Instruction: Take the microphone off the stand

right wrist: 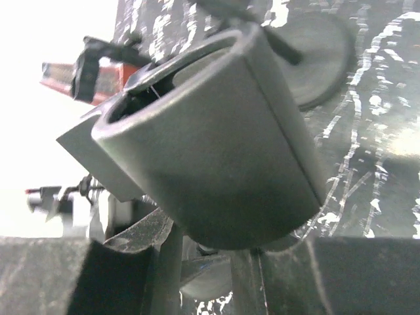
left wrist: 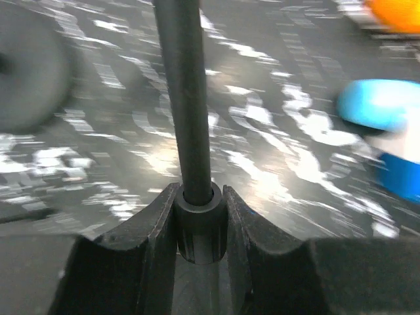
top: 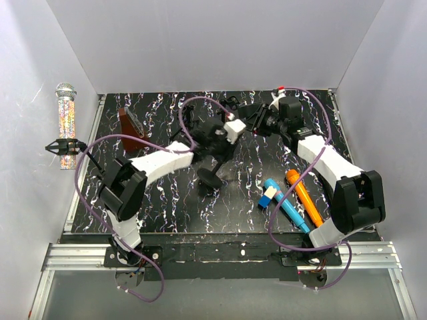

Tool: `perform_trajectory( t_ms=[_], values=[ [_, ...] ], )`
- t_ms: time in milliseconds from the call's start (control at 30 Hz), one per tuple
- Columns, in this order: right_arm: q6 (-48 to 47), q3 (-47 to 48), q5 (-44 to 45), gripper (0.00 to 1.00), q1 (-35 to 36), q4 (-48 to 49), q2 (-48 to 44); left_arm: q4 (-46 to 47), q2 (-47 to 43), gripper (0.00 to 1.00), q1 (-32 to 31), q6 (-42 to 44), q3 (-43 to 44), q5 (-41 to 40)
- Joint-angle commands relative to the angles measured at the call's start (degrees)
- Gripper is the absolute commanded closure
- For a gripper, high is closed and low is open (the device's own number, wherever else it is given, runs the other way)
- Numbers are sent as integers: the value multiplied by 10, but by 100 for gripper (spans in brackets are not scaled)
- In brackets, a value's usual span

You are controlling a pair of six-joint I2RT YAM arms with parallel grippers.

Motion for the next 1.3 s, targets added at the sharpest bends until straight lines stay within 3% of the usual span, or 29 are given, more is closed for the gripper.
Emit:
perform_trajectory(
  t_ms=[0,133,200,233,300,333,400,467,600,700,800,933,1100,1167,1267],
  values=[
    [36,38,129,99,4,-128,6,158,-40,100,-127,195,-6,-535],
    [28,41,126,99,3,-122,14,144,-17,100,-119,201,7,-512],
    [24,39,132,99,4,-123,18,90,-6,100,-114,166,17,-478],
    [19,38,134,99,3,-123,18,59,-3,87,-111,142,25,-456],
    [6,35,123,99,2,-114,14,-2,3,52,-94,92,46,-373],
    [-7,32,107,99,2,-100,13,-24,1,40,-77,66,52,-315],
    [-46,20,45,99,-1,-52,6,-39,-11,32,-25,7,56,-105],
    [-74,3,-6,99,-3,1,0,-35,-21,29,19,-26,52,4],
    [-74,-19,-6,99,-5,1,-8,-70,-19,28,68,5,64,172],
    [-74,-20,-6,99,-4,1,-7,-65,-6,31,84,-21,72,237],
    [-74,-17,-6,99,-4,1,-3,-49,14,42,84,-26,75,280],
    [-74,-11,-6,99,-3,1,-4,-35,30,59,82,-26,82,295],
    [-74,-8,-6,99,-4,1,-5,-43,34,66,72,-19,97,289],
    [-74,-8,-6,99,-4,1,-4,-48,34,66,67,-13,96,257],
    [-74,-6,-6,99,-4,1,-4,-50,35,51,62,-12,86,205]
  ],
)
